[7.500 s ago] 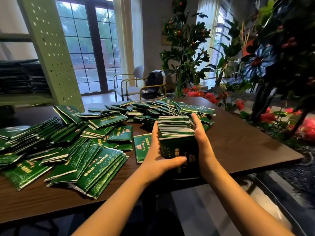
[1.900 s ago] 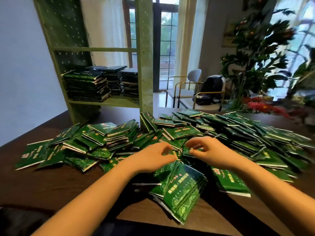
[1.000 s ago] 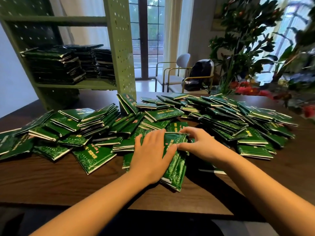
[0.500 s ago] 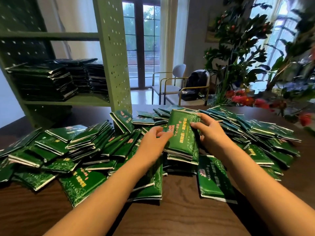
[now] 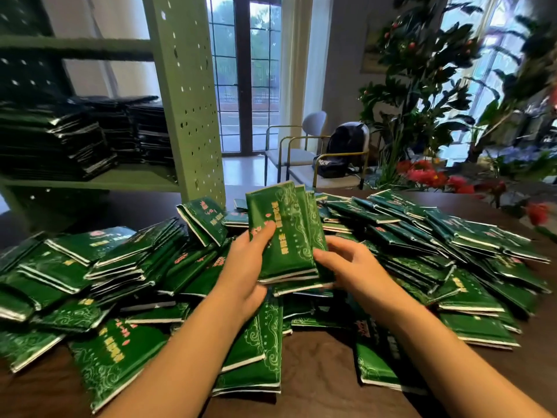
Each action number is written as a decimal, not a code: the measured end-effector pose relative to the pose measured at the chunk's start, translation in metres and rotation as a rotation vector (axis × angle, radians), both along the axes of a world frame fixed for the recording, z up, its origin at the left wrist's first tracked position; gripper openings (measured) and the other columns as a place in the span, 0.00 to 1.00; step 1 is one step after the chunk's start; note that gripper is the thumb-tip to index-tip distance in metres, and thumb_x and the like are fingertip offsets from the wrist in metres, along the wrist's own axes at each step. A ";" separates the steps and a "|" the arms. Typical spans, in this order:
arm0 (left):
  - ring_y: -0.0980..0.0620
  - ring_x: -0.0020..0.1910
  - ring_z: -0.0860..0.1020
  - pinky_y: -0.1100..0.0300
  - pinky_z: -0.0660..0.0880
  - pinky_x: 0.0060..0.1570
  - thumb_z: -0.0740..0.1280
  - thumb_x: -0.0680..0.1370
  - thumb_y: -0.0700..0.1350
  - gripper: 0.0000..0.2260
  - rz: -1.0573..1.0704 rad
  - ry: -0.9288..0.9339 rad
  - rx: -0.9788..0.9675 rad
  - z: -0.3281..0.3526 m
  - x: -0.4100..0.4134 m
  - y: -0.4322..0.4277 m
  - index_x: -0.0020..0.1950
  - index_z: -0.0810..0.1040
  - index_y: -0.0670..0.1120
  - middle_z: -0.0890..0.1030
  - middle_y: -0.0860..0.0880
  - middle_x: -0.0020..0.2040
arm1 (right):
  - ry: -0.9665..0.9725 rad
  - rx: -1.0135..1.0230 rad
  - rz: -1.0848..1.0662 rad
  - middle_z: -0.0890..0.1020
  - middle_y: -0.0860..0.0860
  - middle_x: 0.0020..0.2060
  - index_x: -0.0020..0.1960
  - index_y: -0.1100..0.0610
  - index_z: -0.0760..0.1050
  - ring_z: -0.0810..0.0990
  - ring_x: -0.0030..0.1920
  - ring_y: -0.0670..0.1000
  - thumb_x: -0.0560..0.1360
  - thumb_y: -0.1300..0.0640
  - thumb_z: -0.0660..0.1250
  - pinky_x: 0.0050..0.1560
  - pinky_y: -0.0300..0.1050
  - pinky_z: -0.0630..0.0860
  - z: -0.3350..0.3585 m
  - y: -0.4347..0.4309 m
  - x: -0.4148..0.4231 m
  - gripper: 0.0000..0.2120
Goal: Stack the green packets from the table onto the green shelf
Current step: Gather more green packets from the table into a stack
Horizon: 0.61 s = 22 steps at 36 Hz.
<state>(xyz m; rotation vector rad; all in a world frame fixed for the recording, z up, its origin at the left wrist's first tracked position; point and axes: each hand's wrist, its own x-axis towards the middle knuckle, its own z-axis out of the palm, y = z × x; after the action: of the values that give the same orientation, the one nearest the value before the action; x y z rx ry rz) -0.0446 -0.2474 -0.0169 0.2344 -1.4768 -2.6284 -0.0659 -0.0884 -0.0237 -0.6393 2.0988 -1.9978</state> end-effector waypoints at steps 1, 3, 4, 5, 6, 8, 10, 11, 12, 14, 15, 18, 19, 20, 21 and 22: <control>0.45 0.39 0.84 0.50 0.83 0.41 0.62 0.81 0.42 0.10 0.014 -0.008 0.029 -0.001 0.002 0.001 0.56 0.79 0.39 0.85 0.40 0.46 | -0.021 0.008 0.008 0.84 0.56 0.45 0.52 0.61 0.80 0.83 0.44 0.48 0.78 0.61 0.63 0.39 0.41 0.80 -0.002 -0.003 0.003 0.08; 0.44 0.41 0.84 0.50 0.82 0.43 0.62 0.81 0.42 0.11 0.059 -0.030 0.042 -0.004 0.004 0.000 0.59 0.78 0.38 0.84 0.39 0.48 | -0.006 0.034 -0.038 0.84 0.60 0.47 0.50 0.64 0.79 0.82 0.46 0.52 0.79 0.59 0.62 0.44 0.50 0.81 -0.004 -0.008 0.008 0.10; 0.43 0.43 0.84 0.49 0.82 0.44 0.62 0.81 0.43 0.12 0.091 -0.040 0.035 -0.006 0.004 0.000 0.60 0.78 0.38 0.84 0.38 0.50 | 0.014 0.031 -0.073 0.84 0.59 0.47 0.49 0.62 0.80 0.83 0.47 0.53 0.79 0.59 0.62 0.45 0.53 0.80 -0.004 -0.010 0.009 0.09; 0.43 0.45 0.84 0.50 0.81 0.45 0.62 0.81 0.43 0.12 0.128 -0.048 0.029 -0.007 0.005 -0.001 0.61 0.78 0.38 0.84 0.39 0.51 | 0.023 0.006 -0.111 0.85 0.57 0.45 0.48 0.59 0.80 0.83 0.46 0.53 0.79 0.60 0.62 0.46 0.54 0.80 -0.005 -0.011 0.010 0.09; 0.43 0.46 0.83 0.50 0.81 0.45 0.63 0.81 0.43 0.12 0.165 -0.059 0.024 -0.008 0.004 -0.002 0.62 0.78 0.39 0.84 0.40 0.52 | 0.015 -0.041 -0.147 0.85 0.54 0.44 0.47 0.57 0.80 0.83 0.44 0.52 0.79 0.61 0.61 0.45 0.53 0.80 -0.005 -0.012 0.010 0.09; 0.44 0.47 0.83 0.49 0.80 0.48 0.64 0.81 0.42 0.11 0.205 -0.068 0.025 -0.008 0.005 -0.002 0.61 0.78 0.41 0.84 0.42 0.51 | -0.021 -0.136 -0.220 0.85 0.50 0.40 0.46 0.56 0.79 0.83 0.40 0.49 0.80 0.62 0.60 0.35 0.46 0.80 -0.003 -0.011 0.009 0.11; 0.45 0.46 0.82 0.49 0.79 0.50 0.63 0.81 0.41 0.10 0.216 -0.068 0.017 -0.009 0.007 0.000 0.60 0.78 0.42 0.84 0.43 0.50 | -0.049 -0.193 -0.263 0.85 0.48 0.39 0.47 0.55 0.78 0.82 0.36 0.46 0.81 0.61 0.58 0.27 0.40 0.77 -0.002 -0.007 0.008 0.11; 0.46 0.44 0.82 0.50 0.79 0.49 0.63 0.81 0.40 0.09 0.216 -0.062 0.020 -0.009 0.008 0.001 0.59 0.77 0.43 0.83 0.44 0.49 | -0.059 -0.219 -0.280 0.85 0.47 0.38 0.47 0.54 0.78 0.82 0.35 0.46 0.81 0.61 0.58 0.26 0.39 0.76 -0.001 -0.005 0.009 0.11; 0.47 0.43 0.81 0.50 0.79 0.48 0.62 0.81 0.39 0.08 0.217 -0.055 0.029 -0.009 0.009 0.001 0.58 0.77 0.44 0.82 0.44 0.48 | -0.061 -0.236 -0.296 0.85 0.47 0.37 0.48 0.54 0.77 0.82 0.34 0.45 0.81 0.61 0.57 0.25 0.38 0.76 0.000 -0.004 0.008 0.11; 0.48 0.41 0.80 0.50 0.78 0.47 0.61 0.81 0.37 0.07 0.219 -0.043 0.044 -0.007 0.010 0.001 0.53 0.77 0.46 0.81 0.45 0.45 | -0.030 -0.243 -0.334 0.85 0.47 0.38 0.48 0.53 0.77 0.82 0.33 0.44 0.81 0.61 0.57 0.25 0.37 0.74 0.002 -0.002 0.007 0.10; 0.48 0.40 0.80 0.49 0.78 0.48 0.60 0.81 0.36 0.08 0.219 -0.037 0.046 -0.007 0.010 0.001 0.51 0.76 0.47 0.81 0.46 0.45 | -0.006 -0.239 -0.351 0.85 0.48 0.40 0.48 0.53 0.77 0.82 0.35 0.44 0.81 0.60 0.58 0.26 0.36 0.74 0.002 -0.001 0.006 0.09; 0.44 0.45 0.79 0.40 0.77 0.55 0.59 0.80 0.34 0.10 0.209 -0.022 0.026 -0.005 0.013 0.001 0.51 0.75 0.46 0.80 0.44 0.46 | 0.013 -0.295 -0.358 0.85 0.49 0.43 0.51 0.54 0.77 0.83 0.41 0.45 0.80 0.60 0.61 0.33 0.37 0.75 0.001 0.000 0.004 0.07; 0.42 0.49 0.79 0.37 0.75 0.58 0.59 0.79 0.33 0.11 0.203 -0.026 0.017 -0.005 0.014 0.001 0.53 0.75 0.46 0.80 0.43 0.48 | -0.003 -0.330 -0.343 0.85 0.48 0.42 0.51 0.55 0.77 0.83 0.41 0.44 0.79 0.61 0.61 0.33 0.37 0.76 0.002 0.001 0.004 0.07; 0.41 0.52 0.79 0.36 0.74 0.59 0.58 0.80 0.32 0.11 0.197 -0.031 0.009 -0.005 0.015 0.001 0.54 0.76 0.46 0.80 0.42 0.50 | -0.021 -0.360 -0.329 0.85 0.47 0.41 0.51 0.55 0.76 0.83 0.39 0.44 0.79 0.61 0.61 0.32 0.36 0.76 0.003 0.001 0.004 0.06; 0.40 0.54 0.78 0.36 0.73 0.61 0.58 0.80 0.33 0.12 0.192 -0.036 0.005 -0.005 0.015 0.002 0.55 0.76 0.46 0.80 0.41 0.52 | -0.038 -0.383 -0.314 0.85 0.46 0.39 0.51 0.55 0.76 0.83 0.38 0.43 0.79 0.62 0.60 0.31 0.36 0.76 0.004 0.001 0.005 0.06; 0.40 0.55 0.78 0.37 0.73 0.61 0.58 0.80 0.33 0.11 0.183 -0.043 0.002 -0.004 0.015 0.002 0.55 0.76 0.45 0.81 0.41 0.53 | -0.048 -0.393 -0.299 0.85 0.46 0.38 0.51 0.55 0.75 0.83 0.37 0.43 0.79 0.62 0.60 0.31 0.36 0.76 0.005 0.001 0.005 0.06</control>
<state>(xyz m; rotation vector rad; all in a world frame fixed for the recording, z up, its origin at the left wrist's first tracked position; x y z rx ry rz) -0.0296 -0.2458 -0.0211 0.4085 -1.3930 -2.4953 -0.0607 -0.0878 -0.0188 -0.3371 1.8769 -2.5961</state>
